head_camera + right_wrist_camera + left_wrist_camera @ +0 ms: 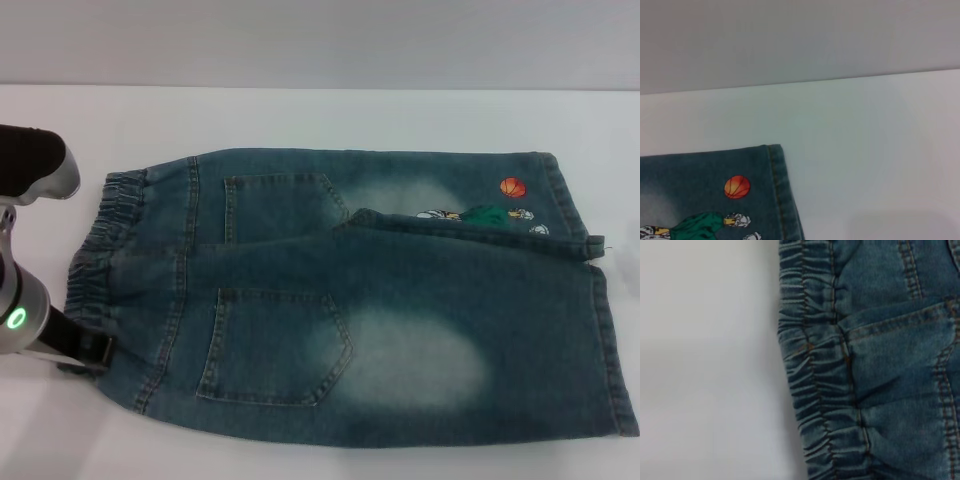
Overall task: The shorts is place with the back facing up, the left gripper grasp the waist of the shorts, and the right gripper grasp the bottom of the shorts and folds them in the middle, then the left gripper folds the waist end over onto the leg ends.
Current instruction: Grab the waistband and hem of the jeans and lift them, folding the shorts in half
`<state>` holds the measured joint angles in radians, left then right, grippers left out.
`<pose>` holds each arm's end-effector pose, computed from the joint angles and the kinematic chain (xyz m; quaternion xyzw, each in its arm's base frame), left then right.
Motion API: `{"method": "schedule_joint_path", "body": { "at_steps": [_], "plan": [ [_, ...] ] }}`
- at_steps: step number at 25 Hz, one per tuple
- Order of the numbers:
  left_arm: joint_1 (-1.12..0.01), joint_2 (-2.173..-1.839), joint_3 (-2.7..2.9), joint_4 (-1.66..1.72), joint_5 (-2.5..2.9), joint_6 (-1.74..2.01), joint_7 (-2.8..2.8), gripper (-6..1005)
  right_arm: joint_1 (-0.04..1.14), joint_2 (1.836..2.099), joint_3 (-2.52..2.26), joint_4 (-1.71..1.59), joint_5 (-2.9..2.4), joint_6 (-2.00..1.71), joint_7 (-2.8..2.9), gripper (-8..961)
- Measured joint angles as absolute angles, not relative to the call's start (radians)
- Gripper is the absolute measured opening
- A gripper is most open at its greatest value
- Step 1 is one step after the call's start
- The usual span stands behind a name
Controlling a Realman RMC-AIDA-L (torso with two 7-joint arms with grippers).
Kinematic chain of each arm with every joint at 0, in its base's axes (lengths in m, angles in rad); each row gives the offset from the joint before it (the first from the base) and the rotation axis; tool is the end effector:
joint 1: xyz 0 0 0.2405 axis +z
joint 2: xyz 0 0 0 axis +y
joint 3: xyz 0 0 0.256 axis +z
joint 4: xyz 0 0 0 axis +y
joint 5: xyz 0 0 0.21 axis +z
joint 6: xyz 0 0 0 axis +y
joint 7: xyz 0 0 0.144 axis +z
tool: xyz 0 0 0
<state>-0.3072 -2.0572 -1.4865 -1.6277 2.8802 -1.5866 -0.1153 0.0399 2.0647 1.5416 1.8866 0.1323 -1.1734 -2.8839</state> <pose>-0.2342 0.2961 0.0126 -0.7368 -0.5459 0.2260 0.3287 0.2387 0.3026 0.0760 -0.6716 0.5370 -0.0135 0.5104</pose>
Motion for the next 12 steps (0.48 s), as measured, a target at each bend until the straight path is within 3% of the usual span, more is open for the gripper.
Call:
{"method": "schedule_joint_path", "body": {
  "at_steps": [5, 10, 12],
  "plan": [
    [-0.313, -2.059, -1.48, -1.637, 2.881, -1.587, -0.115, 197, 0.04, 2.065, 1.54, 1.887, 0.128, -1.173, -2.884, 588],
    [-0.314, -2.06, -1.475, -1.639, 2.881, -1.589, -0.115, -2, 0.036, 2.065, 1.539, 1.887, 0.128, -1.175, -2.884, 588],
    [-0.309, -2.06, -1.474, -1.656, 2.881, -1.59, -0.116, 3, 0.034, 2.065, 1.539, 1.887, 0.128, -1.175, -2.884, 588]
  ]
}}
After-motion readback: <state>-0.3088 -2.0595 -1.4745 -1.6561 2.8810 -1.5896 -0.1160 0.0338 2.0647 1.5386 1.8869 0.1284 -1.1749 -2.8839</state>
